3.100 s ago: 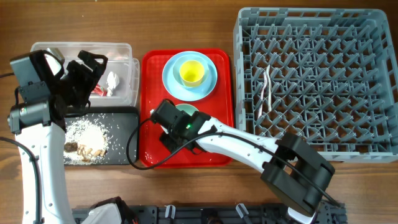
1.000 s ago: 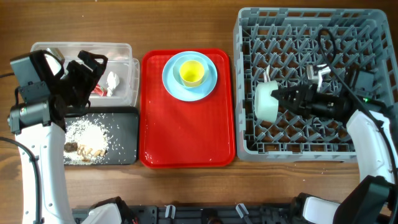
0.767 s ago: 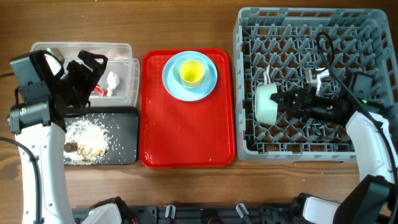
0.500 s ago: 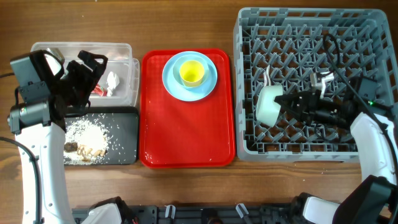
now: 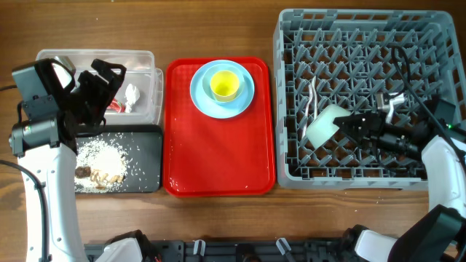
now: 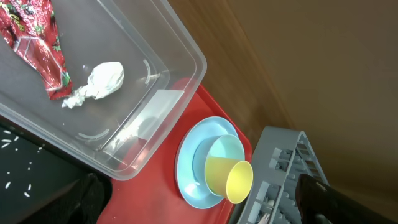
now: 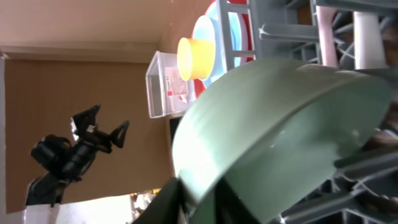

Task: Sort waste into correct bins and load items into the dishwasher rack
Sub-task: 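Lower the green bowl into the rack and open the right gripper, then reach the right gripper to the yellow cup on the blue plate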

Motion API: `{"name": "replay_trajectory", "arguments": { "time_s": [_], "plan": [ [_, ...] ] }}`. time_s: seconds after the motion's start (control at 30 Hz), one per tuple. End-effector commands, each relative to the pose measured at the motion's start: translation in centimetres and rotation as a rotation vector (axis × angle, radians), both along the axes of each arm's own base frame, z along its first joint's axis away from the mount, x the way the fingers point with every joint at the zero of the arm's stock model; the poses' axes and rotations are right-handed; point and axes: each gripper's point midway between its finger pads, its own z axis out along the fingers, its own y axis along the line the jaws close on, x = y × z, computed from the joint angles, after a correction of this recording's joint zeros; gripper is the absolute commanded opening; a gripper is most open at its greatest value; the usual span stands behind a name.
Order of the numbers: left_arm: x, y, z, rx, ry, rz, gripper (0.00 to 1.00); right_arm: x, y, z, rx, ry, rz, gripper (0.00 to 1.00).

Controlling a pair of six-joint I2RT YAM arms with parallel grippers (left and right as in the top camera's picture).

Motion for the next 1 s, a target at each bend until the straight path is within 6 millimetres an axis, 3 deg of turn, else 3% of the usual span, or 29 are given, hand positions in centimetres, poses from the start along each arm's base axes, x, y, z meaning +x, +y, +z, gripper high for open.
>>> {"name": "replay_trajectory", "arguments": {
  "time_s": [0.0, 0.1, 0.23, 0.4, 0.7, 0.83, 0.97],
  "plan": [
    [0.1, 0.1, 0.5, -0.001, -0.016, -0.006, 1.0, -0.6, -0.9, -2.5, -0.124, 0.049, 0.004, 0.28],
    [0.1, 0.1, 0.5, -0.001, -0.016, -0.006, 1.0, -0.7, -1.2, -2.8, -0.157, 0.068, 0.003, 0.4],
    [0.1, 0.1, 0.5, -0.001, -0.016, -0.006, 1.0, -1.3, -2.7, -3.9, -0.289, 0.154, -0.002, 0.43],
    [0.1, 0.1, 0.5, -0.001, -0.016, -0.006, 1.0, -1.6, -4.1, -3.1, -0.372, 0.191, -0.017, 0.44],
    [0.1, 0.1, 0.5, -0.001, -0.016, -0.006, 1.0, -1.2, -7.1, 0.4, -0.539, 0.227, -0.118, 0.49],
    [0.1, 0.1, 0.5, -0.001, -0.016, -0.006, 1.0, -0.4, -7.4, 3.1, -0.564, 0.167, -0.137, 0.5],
    [0.1, 0.1, 0.5, -0.001, -0.016, -0.006, 1.0, 0.7, -6.4, 6.4, -0.63, 0.078, -0.096, 0.5]
  ]
}}
